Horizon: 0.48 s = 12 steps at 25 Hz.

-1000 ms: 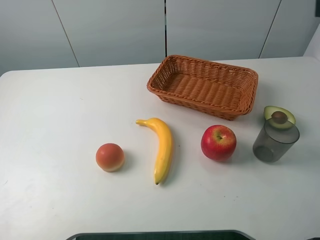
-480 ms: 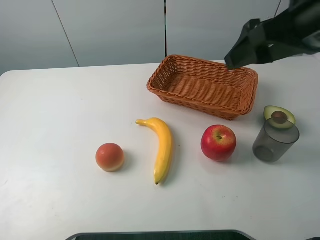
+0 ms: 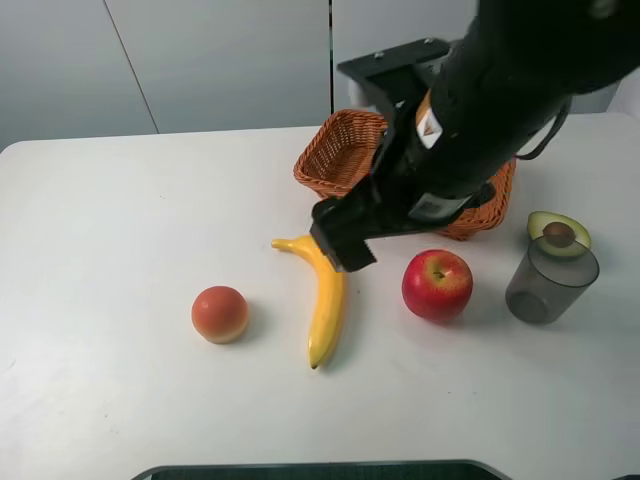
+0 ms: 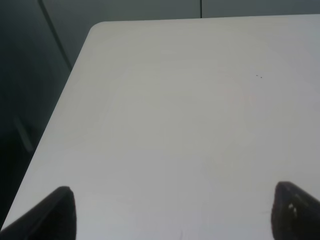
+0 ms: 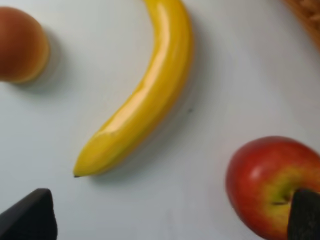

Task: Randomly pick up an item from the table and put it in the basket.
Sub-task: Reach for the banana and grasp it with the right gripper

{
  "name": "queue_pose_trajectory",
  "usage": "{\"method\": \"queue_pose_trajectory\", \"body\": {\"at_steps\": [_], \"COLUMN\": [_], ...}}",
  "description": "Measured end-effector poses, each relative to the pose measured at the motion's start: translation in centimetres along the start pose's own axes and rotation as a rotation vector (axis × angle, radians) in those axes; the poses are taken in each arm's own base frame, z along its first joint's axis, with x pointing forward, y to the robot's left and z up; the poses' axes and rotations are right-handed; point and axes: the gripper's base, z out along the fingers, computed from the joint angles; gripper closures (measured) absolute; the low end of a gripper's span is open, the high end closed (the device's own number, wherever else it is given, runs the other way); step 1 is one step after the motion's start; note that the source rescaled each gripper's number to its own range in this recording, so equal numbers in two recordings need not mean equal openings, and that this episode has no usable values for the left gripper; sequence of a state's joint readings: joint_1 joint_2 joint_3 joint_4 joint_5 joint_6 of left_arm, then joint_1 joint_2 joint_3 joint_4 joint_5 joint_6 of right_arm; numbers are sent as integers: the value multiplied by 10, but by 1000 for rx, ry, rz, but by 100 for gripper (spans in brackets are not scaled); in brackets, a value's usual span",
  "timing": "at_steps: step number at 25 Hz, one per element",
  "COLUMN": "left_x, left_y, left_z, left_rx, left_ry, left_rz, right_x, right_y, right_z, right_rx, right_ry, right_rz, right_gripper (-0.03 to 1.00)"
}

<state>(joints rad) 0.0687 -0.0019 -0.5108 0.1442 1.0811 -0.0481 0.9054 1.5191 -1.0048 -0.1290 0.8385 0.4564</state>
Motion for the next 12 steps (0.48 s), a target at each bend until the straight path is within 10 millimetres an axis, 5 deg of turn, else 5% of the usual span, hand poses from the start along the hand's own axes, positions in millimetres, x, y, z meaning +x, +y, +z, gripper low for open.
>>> {"method": "queue_pose_trajectory", "body": {"at_steps": [12], "left_x": [0], "left_y": [0], "left_z": [0], "left_rx": [0], "left_ry": [0], "left_rz": [0], "right_x": [-60], "right_y": [26], "right_z": [74], "right_rx": [95], "right_ry": [74], "right_rz": [111], "right_gripper": [-3]}}
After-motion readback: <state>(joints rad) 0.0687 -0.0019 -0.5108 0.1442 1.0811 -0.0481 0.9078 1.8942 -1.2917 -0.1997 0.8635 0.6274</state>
